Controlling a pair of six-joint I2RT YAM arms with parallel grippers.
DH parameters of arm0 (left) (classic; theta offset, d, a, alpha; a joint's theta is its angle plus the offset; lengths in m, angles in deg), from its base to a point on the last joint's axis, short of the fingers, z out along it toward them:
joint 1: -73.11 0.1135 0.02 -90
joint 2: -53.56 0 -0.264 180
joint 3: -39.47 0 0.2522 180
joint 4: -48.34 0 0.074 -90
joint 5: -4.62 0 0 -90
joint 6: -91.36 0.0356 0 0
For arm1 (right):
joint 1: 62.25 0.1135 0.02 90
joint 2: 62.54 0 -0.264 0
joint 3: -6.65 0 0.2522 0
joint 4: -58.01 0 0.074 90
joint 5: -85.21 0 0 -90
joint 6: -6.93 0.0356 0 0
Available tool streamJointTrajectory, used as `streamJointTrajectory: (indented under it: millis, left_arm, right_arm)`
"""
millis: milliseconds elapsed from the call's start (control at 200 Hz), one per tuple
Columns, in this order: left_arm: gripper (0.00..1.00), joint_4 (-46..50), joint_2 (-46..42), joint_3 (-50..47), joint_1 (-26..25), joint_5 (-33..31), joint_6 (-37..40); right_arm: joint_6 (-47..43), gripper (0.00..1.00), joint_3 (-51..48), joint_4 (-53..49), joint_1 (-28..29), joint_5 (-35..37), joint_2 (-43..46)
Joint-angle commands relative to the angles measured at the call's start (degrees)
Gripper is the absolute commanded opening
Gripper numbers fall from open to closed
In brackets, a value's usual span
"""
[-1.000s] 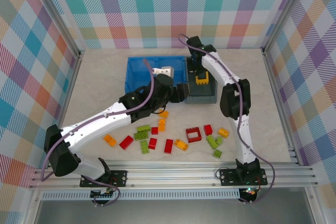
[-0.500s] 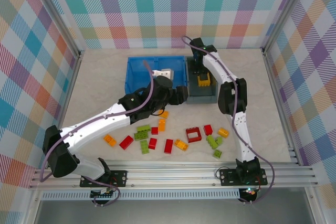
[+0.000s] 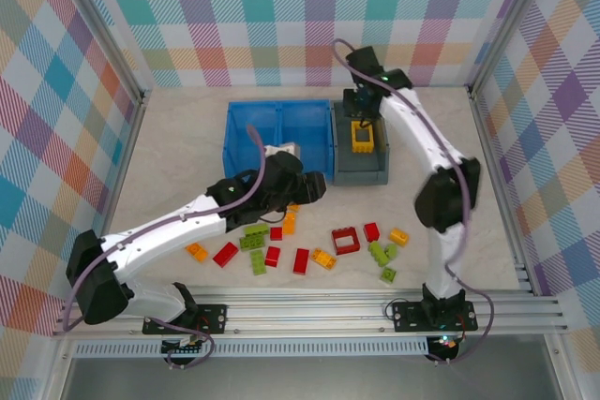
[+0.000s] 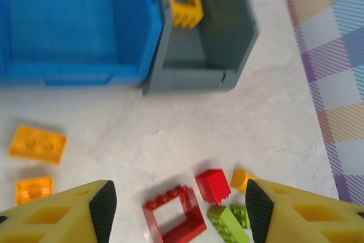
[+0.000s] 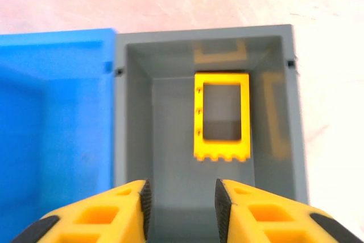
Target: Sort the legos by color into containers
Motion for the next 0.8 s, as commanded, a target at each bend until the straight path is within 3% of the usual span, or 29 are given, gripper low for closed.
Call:
streamJointTrajectory:
  millis: [0,195,365,560,795]
  left_arm:
    - [0.6,0.8,3.9,-2.6,-3.3,3.6,-8.0]
    - [0.49,-2.0,12.1,-2.3,-7.0,6.2,-14.3]
    - [0.41,-3.6,17.3,-1.6,-8.1,7.3,-16.2]
    - [0.38,-4.5,21.7,-1.0,-8.6,8.3,-17.1]
    - [0.32,-5.7,25.4,-0.1,-8.6,8.4,-16.7]
  right_arm:
    - [3.0,0.4,-14.6,3.8,1.3,-5.0,15.1]
    - [8.2,0.48,-43.2,7.0,3.8,-19.6,44.2]
    - [13.5,0.51,-56.2,1.5,4.1,-29.2,61.3]
    - [17.7,0.51,-61.1,-3.8,4.1,-30.2,71.1]
    - [19.0,0.5,-61.3,-4.9,4.4,-31.2,71.8]
